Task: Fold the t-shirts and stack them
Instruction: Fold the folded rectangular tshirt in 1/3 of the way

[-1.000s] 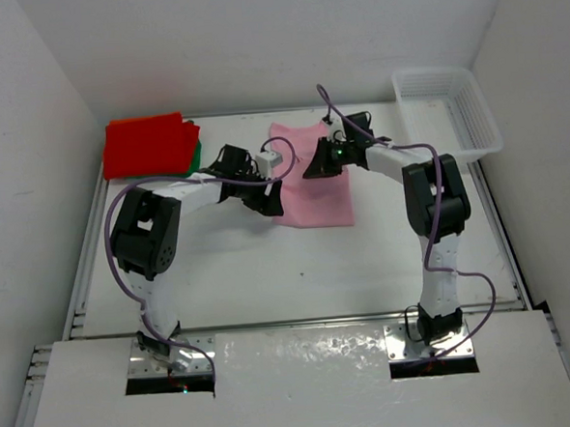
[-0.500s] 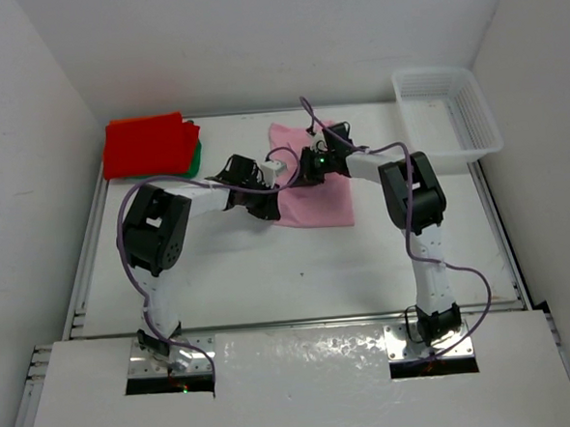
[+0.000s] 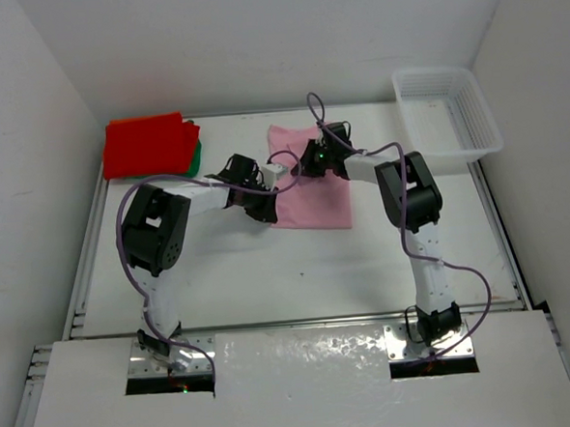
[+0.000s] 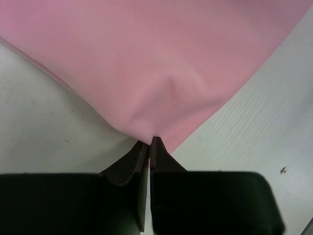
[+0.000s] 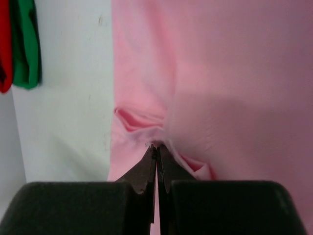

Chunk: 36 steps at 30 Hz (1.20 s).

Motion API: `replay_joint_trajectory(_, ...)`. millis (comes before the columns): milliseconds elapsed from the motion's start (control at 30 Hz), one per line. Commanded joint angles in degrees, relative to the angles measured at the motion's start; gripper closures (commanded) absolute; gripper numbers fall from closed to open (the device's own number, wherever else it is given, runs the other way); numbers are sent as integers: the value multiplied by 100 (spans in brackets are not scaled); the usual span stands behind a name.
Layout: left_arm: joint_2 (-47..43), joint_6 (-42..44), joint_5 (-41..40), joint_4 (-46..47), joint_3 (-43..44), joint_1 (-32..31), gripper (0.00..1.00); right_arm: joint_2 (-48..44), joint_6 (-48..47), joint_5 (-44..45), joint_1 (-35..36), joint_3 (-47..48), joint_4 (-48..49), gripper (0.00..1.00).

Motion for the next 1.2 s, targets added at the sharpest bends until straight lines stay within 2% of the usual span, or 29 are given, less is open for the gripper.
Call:
replay_joint_trajectory(0, 68, 392, -120, -751, -37, 30, 100, 81, 74, 673, -156, 273, 318, 100)
replay_joint_trajectory(167, 147, 462, -146, -822, 24, 39, 100, 424, -14, 436, -147, 828, -8, 100)
replay_joint_trajectory(400, 200, 690, -234, -1647, 516, 39, 99, 933, -181, 42, -165, 1802, -386, 99)
replay_joint_trajectory(433, 191, 717, -234, -1709, 543, 39, 92, 960, -190, -38, -165, 1926, -403, 97)
replay_joint_trajectory(467, 147, 769, -225, -1788, 595, 39, 81, 960, -216, -100, -165, 2040, -438, 96)
replay_joint_trajectory(500, 121, 831, -286, -1928, 726, 47, 75, 934, -259, -144, -165, 2172, -491, 95)
replay_joint_trajectory(533, 95, 875, -330, -1999, 815, 48, 63, 908, -399, -162, -165, 2460, -674, 91)
replay_joint_trajectory(633, -11, 1077, -664, -2368, 1298, 48, 50, 715, -777, -145, -191, 3086, -1237, 85)
replay_joint_trajectory(733, -134, 1305, -936, -2886, 1913, 48, 36, 320, -998, 4, -331, 3333, -1667, 68)
replay_joint_trajectory(800, -231, 1534, -1190, -3229, 2282, 47, 35, -128, -1146, 49, -445, 3307, -1879, 65)
replay_joint_trajectory(867, -440, 1718, -1454, -3370, 2476, 39, 36, -470, -1401, 101, -604, 3185, -2598, 61)
replay_joint_trajectory(900, -538, 2041, -1725, -3406, 2564, 39, 37, -855, -1733, 310, -656, 2966, -3244, 58)
replay_joint_trajectory(967, -880, 2873, -1912, -3232, 2434, -13, 40, -1313, -2078, 801, -675, 2510, -3776, 53)
replay_joint_trajectory(1000, -1012, 3227, -2052, -3178, 2328, -92, 41, -1821, -2323, 961, -675, 1863, -4092, 51)
replay_joint_trajectory(1033, -1126, 3657, -2149, -3134, 2171, -232, 42, -2078, -2369, 1067, -683, 1465, -4173, 49)
replay_joint_trajectory(1067, -1406, 4505, -2263, -3003, 1673, -617, 42, -2315, -2387, 1112, -692, 1070, -4183, 47)
replay_joint_trajectory(1100, -1522, 4888, -2430, -2967, 1442, -829, 42, -2744, -2309, 1008, -753, 274, -4104, 44)
replay_joint_trajectory(1167, -1488, 5469, -2484, -2914, 1011, -1225, 41, -3037, -2159, 780, -841, -443, -3964, 42)
